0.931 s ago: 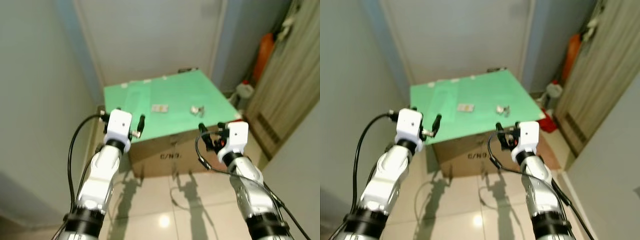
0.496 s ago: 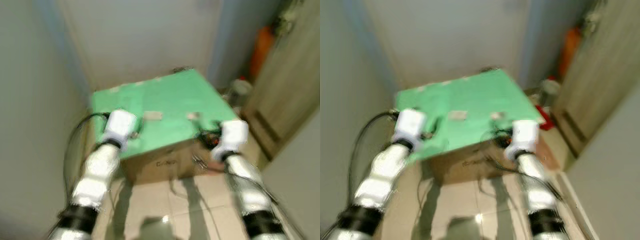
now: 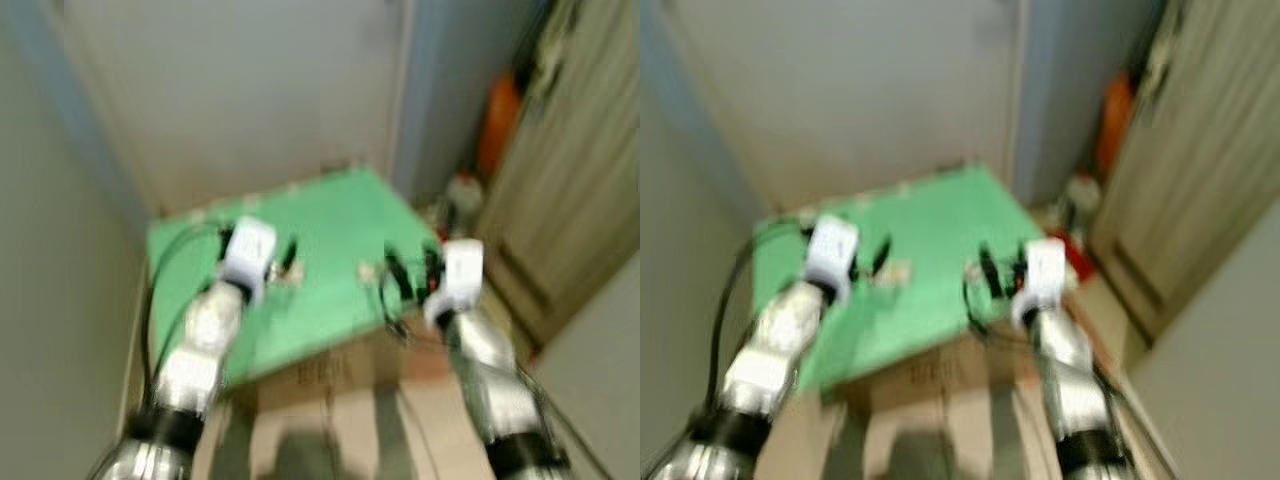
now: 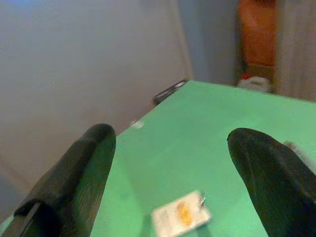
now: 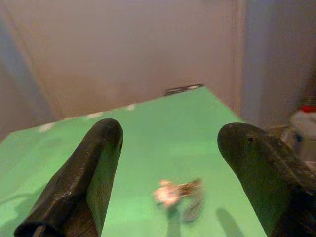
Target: Hang keys on a hook
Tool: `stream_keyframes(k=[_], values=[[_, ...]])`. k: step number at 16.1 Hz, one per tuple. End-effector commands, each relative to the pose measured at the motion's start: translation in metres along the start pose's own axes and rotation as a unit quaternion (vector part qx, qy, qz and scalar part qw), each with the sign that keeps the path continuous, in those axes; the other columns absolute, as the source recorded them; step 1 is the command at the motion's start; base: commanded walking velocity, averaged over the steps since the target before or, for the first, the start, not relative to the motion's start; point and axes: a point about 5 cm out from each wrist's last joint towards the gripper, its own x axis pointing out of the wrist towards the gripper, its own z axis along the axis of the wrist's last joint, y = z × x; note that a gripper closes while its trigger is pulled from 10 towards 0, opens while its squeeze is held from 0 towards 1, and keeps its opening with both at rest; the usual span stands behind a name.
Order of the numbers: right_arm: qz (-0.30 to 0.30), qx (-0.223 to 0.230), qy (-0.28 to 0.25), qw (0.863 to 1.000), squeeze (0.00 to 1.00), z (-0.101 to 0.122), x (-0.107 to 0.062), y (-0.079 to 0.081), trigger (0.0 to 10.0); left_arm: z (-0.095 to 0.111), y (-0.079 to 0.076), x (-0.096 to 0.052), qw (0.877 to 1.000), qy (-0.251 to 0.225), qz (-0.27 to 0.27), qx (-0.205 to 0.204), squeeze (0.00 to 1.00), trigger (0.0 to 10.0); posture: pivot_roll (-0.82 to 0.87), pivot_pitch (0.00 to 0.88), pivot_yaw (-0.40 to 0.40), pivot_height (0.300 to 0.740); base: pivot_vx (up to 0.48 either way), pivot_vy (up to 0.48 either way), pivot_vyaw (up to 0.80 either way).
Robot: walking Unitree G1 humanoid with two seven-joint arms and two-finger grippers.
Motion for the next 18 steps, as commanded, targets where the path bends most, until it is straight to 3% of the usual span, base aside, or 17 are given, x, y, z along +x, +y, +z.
stream_keyframes(k=[1,3,5,7,11,14,18], values=[[-0.01,-0.005,-0.003,1.0,0.0,0.003,-0.002,-0.006,10.0,0.006,-0.003,0.005,1.0,-0.007,-0.007,-0.011,0.0,10.0,-0.08,0.0,0.08,0.74,0.48,0.0,0.0],[-0.013,-0.004,-0.002,1.0,0.0,0.003,-0.003,-0.008,10.0,0.004,0.003,0.005,0.999,0.001,0.018,-0.038,0.0,10.0,-0.08,0.0,0.08,0.74,0.472,0.0,0.0],[-0.013,-0.005,0.002,1.0,0.0,0.001,-0.007,-0.009,10.0,-0.006,0.019,0.006,0.993,0.027,0.092,-0.061,0.0,10.0,-0.09,0.0,0.08,0.74,0.0,0.0,0.0],[-0.013,-0.006,0.004,1.0,0.0,0.001,-0.011,-0.011,10.0,-0.016,0.023,0.007,0.988,0.05,0.117,-0.082,0.0,10.0,-0.1,0.0,0.071,0.74,0.0,0.0,0.0],[-0.015,-0.021,0.013,1.0,0.0,0.005,-0.022,-0.023,10.0,-0.024,0.021,0.015,0.987,0.063,0.117,-0.088,0.0,10.0,-0.13,0.0,0.053,0.74,0.0,0.0,0.0],[-0.013,-0.034,0.022,0.999,0.0,0.009,-0.041,-0.029,10.0,-0.028,0.004,0.023,0.99,0.068,0.095,-0.074,0.0,10.0,-0.19,0.0,0.023,0.74,0.0,0.0,0.0],[-0.006,-0.039,0.036,0.999,0.0,0.016,-0.058,-0.033,10.0,-0.045,0.004,0.024,0.989,0.103,0.1,-0.045,0.0,10.0,-0.26,0.0,0.02,0.74,0.0,0.0,0.0]])
